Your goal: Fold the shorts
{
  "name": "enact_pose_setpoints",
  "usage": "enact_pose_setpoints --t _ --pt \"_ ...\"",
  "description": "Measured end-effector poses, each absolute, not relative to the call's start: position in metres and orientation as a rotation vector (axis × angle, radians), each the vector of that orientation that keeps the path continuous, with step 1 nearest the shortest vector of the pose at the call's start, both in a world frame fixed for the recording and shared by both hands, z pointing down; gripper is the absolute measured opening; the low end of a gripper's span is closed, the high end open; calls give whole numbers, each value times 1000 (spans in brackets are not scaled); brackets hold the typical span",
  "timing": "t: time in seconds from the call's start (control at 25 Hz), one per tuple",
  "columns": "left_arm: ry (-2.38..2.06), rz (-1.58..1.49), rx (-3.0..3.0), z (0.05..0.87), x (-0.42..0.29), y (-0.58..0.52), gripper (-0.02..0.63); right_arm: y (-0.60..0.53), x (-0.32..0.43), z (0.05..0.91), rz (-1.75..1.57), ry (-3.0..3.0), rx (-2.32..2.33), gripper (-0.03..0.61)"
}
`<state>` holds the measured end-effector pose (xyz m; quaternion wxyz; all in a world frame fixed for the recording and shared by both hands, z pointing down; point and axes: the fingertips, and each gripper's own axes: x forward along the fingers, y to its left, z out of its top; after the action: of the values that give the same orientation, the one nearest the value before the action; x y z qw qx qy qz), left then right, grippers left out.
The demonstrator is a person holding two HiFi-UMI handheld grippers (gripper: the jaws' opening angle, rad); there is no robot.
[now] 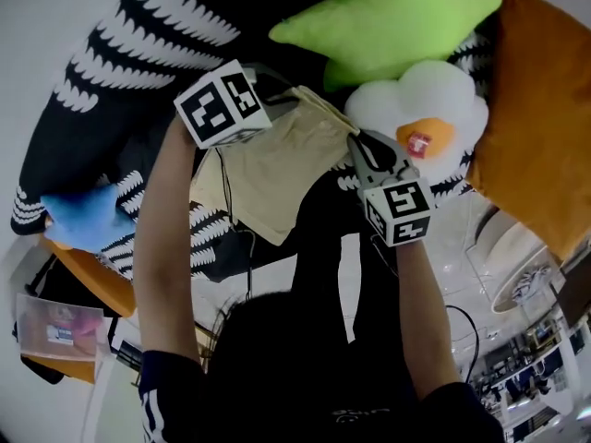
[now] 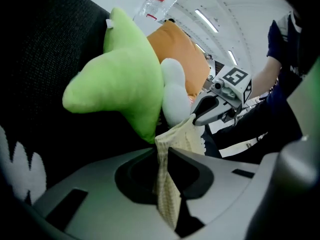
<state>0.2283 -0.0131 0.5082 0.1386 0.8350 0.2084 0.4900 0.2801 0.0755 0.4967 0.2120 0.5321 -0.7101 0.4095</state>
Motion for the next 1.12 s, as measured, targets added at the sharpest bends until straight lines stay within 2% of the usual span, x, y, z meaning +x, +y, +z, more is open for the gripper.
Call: enact_pose_setpoints --t 0.2,0.48,0.84,1.12 --pt "588 1384 2490 485 236 -21 57 65 288 472 1019 -2053 1444 51" --pt "406 1333 2606 458 184 -12 57 75 227 435 903 -2232 1261 46" --pt "75 1356 2597 437 40 33 57 114 96 408 756 -2381 878 44" --pt "-32 1449 2505 482 -40 86 58 176 8 446 607 -2349 530 44"
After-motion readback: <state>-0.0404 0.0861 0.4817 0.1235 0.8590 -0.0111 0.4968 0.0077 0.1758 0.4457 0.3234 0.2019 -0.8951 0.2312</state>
